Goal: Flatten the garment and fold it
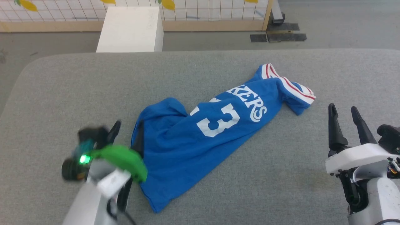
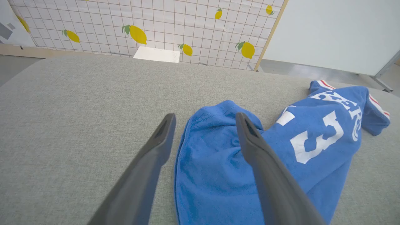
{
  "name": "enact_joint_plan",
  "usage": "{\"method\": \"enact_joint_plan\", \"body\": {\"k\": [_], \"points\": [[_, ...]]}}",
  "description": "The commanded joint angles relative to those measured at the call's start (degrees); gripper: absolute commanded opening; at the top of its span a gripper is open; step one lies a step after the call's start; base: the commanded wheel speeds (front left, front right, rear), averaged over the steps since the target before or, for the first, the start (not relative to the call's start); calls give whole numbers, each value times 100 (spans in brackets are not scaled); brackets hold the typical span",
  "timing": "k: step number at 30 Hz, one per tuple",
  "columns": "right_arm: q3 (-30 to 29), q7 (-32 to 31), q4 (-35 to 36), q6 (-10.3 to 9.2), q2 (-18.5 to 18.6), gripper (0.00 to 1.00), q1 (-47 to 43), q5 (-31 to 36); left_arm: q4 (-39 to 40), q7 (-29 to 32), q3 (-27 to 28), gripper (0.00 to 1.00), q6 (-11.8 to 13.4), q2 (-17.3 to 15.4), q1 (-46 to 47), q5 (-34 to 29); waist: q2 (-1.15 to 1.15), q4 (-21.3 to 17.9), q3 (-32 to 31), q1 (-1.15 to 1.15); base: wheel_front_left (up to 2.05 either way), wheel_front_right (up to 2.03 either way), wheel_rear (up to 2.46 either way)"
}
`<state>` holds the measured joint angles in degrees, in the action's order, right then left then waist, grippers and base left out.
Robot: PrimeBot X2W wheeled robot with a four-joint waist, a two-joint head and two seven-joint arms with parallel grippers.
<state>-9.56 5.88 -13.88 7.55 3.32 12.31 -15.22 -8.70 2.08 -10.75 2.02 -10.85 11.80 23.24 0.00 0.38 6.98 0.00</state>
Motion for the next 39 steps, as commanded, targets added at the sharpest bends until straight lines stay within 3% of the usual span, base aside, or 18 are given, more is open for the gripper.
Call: {"method": "enact_joint_plan", "body": {"k": [1, 10, 15, 16, 21, 28, 29, 30, 35, 39], "points": [[22, -19, 60, -6, -20, 100, -10, -20, -95, 218, -92, 100, -60, -42, 427, -33, 0, 3, 125, 0, 0, 0, 0], [259, -71, 173, -6, -39, 100, 193, -35, -1587, 2300, -727, 100, -499, -53, 2780, -106, 0, -214, 640, 0, 0, 0, 0], [350, -67, 181, -6, -42, 100, 265, -29, -2473, 3714, -1006, 100, -469, 18, 3765, -176, 0, -407, 965, 0, 0, 0, 0], [414, -26, 189, -6, -43, 100, 318, -51, -2851, 4359, -1165, 100, -426, 47, 4155, -260, 0, -538, 1149, 0, 0, 0, 0], [450, 36, 159, -6, -43, 100, 358, -70, -3309, 5174, -1439, 100, -402, 105, 4406, -381, 0, -636, 1322, 0, 0, 0, 0], [447, 81, 153, -6, -44, 100, 413, -52, -3576, 5529, -1537, 100, -391, 265, 4300, -267, 0, -622, 1460, 0, 0, 0, 0], [446, 83, 153, -6, -44, 100, 422, -43, -3591, 5536, -1533, 56, -380, 279, 4284, -247, 0, -606, 1470, 0, 0, 0, 0], [443, 92, 148, -6, -44, 100, 434, -36, -3592, 5503, -1524, 0, -374, 297, 4267, -223, 0, -579, 1473, 0, 0, 0, 0], [463, 122, 70, -6, -44, 100, 439, -36, -3502, 5059, -1396, 0, -407, 318, 4180, -69, 0, -450, 1372, 0, 0, 0, 0], [454, 149, -27, -6, -44, 100, 395, -14, -3304, 4361, -1071, 0, -371, 318, 4070, 188, 0, -288, 1184, 0, 0, 0, 0]]}}
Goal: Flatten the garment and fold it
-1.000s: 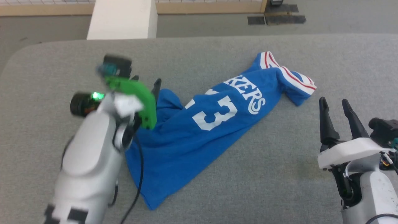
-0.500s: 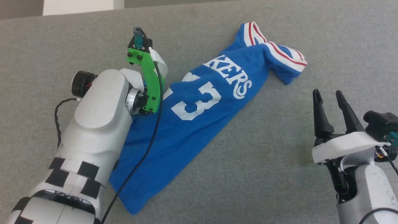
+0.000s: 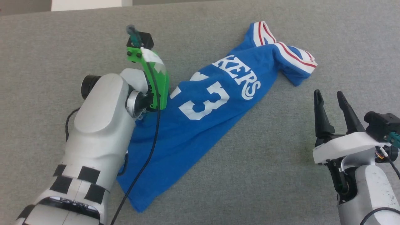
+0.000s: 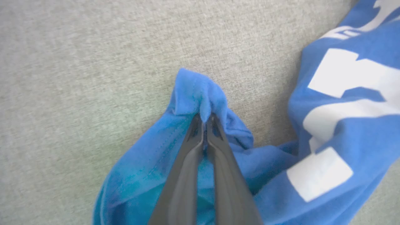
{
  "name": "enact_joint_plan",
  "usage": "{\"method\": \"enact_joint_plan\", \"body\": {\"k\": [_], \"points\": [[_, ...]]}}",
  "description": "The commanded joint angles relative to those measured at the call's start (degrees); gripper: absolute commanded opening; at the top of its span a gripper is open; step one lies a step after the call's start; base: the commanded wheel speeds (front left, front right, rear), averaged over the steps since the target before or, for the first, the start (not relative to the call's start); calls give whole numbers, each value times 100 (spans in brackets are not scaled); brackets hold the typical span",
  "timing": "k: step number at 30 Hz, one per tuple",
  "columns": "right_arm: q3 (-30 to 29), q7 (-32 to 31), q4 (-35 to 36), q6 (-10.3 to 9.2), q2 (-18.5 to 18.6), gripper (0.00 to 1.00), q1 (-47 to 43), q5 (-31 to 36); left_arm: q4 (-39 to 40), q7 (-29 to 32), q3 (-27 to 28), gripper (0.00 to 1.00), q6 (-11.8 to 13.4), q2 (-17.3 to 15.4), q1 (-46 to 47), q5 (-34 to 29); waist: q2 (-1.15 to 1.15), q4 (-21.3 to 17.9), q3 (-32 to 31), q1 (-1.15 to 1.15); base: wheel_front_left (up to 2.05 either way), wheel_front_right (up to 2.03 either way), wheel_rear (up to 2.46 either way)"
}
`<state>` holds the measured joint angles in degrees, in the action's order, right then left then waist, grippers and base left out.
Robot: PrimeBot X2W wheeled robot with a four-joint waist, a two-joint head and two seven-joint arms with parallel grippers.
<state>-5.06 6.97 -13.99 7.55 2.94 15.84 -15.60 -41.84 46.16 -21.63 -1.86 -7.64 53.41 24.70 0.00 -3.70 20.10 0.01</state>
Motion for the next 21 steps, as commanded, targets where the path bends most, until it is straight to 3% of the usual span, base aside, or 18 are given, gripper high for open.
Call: {"method": "enact_joint_plan", "body": {"k": [1, 5, 11, 16, 21], "points": [[5, 43, -34, -6, -6, 100, 29, 27, 62, -180, 91, 0, 23, -18, -123, 96, 0, 158, -175, -1, 0, 0, 0], [29, 37, -102, -6, -6, 100, -38, 28, 341, -658, 472, 0, 113, -204, -286, 327, 0, 354, -385, -1, 0, 0, 0], [102, 59, -248, -6, -6, 100, -149, -47, 1104, -1100, 1188, 0, 485, -722, -851, 636, 0, 611, -624, -1, 0, 0, 0], [141, 62, -335, -6, -6, 100, -199, -68, 2144, -1241, 1794, 0, 877, -1153, -1833, 843, 0, 749, -701, -1, 0, 0, 0], [174, 60, -378, -6, -6, 100, -184, -61, 3149, -1182, 2318, 0, 1254, -1356, -3154, 1056, 0, 785, -716, -1, 0, 0, 0]]}}
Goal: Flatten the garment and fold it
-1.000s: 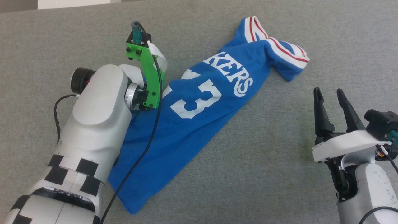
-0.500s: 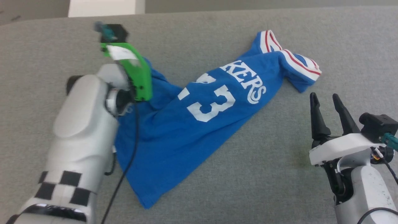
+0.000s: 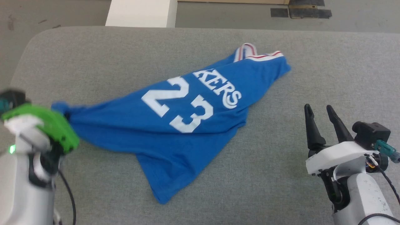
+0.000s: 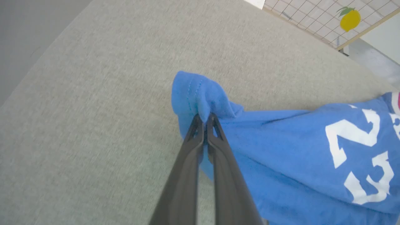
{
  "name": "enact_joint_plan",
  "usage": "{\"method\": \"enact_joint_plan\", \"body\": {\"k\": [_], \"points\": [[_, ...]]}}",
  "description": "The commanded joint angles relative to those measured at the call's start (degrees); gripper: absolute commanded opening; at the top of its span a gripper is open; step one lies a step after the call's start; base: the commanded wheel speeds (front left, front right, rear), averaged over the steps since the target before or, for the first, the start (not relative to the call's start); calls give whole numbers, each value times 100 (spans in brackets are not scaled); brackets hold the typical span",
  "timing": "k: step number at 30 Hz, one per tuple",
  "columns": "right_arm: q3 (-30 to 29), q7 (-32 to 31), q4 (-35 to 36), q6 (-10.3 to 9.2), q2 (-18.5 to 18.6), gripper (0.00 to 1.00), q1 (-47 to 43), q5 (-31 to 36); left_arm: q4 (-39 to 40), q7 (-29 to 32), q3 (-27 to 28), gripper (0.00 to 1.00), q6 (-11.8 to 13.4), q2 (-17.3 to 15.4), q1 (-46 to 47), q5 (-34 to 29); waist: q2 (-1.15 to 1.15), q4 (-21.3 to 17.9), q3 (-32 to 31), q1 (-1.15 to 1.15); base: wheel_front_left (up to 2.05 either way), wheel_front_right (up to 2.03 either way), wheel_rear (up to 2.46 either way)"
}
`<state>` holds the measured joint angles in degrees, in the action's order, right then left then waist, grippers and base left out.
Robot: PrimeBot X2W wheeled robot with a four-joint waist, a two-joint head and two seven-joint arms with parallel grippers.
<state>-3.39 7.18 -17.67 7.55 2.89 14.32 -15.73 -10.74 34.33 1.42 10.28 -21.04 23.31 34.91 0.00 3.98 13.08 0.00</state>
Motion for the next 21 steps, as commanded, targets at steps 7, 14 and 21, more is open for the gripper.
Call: {"method": "enact_joint_plan", "body": {"k": [7, 14, 21], "points": [[80, 66, -82, -6, -2, 100, 15, -93, 1250, 147, 182, 0, 361, 351, -1725, 331, 0, 25, 19, 0, 0, 0, 0], [138, 85, -191, -6, -2, 100, 56, -104, 1989, -598, 297, 100, 182, 263, -1660, 66, 0, 53, -39, 0, 0, 0, 0], [292, 66, -296, -6, -2, 100, 102, -163, 2187, -2418, 72, 100, -456, 99, -1391, -755, 0, -32, -124, 0, 0, 0, 0]]}}
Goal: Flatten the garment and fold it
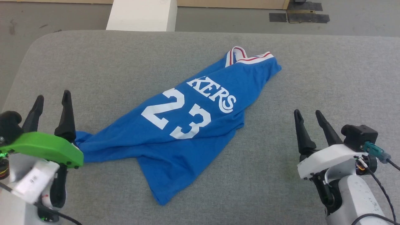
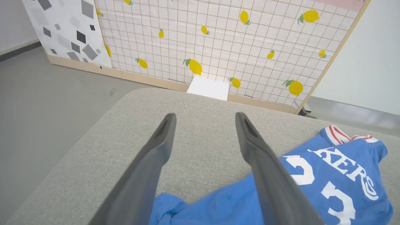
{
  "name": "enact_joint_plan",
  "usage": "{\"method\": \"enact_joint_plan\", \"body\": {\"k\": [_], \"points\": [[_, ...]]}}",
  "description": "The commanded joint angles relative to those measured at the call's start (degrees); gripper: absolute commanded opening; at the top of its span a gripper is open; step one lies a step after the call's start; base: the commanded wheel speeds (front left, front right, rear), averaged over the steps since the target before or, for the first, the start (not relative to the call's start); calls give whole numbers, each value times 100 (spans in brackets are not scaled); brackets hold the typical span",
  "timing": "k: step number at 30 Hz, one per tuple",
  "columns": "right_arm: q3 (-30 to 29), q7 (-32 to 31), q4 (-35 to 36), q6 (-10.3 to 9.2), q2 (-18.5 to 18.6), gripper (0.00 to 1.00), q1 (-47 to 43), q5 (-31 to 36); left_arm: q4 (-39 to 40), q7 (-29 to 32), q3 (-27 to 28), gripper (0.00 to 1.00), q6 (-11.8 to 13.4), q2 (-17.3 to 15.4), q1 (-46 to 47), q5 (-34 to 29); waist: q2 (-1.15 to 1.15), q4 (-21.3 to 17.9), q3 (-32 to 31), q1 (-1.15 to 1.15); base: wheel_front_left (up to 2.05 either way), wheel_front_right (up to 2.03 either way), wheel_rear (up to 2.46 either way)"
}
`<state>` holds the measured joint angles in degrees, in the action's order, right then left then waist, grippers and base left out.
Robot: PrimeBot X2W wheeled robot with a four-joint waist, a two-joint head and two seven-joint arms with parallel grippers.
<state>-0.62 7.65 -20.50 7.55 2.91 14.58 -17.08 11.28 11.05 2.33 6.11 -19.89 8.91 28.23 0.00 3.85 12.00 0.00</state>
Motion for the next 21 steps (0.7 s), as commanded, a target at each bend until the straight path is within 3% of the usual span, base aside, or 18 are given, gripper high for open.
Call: {"method": "enact_joint_plan", "body": {"k": [1, 5, 10, 21], "points": [[33, 5, -21, -6, -3, 100, 83, -33, -52, -290, -65, 100, -89, 2, 37, -163, 0, -29, -26, 0, 0, 0, 0], [103, -215, -55, -6, -3, 100, 137, -4, -245, -1091, -295, 100, -192, 128, -117, -515, 0, -58, -61, 0, 0, 0, 0], [228, -831, -68, -6, -3, 100, 371, 88, -548, -1570, -438, 100, -235, 268, -272, -628, 0, -47, -72, 0, 0, 0, 0], [1125, -3805, -496, -6, -3, 100, 1799, 478, -764, -1742, -696, 100, -213, 431, -180, -714, 0, 106, 164, 0, 0, 0, 0]]}}
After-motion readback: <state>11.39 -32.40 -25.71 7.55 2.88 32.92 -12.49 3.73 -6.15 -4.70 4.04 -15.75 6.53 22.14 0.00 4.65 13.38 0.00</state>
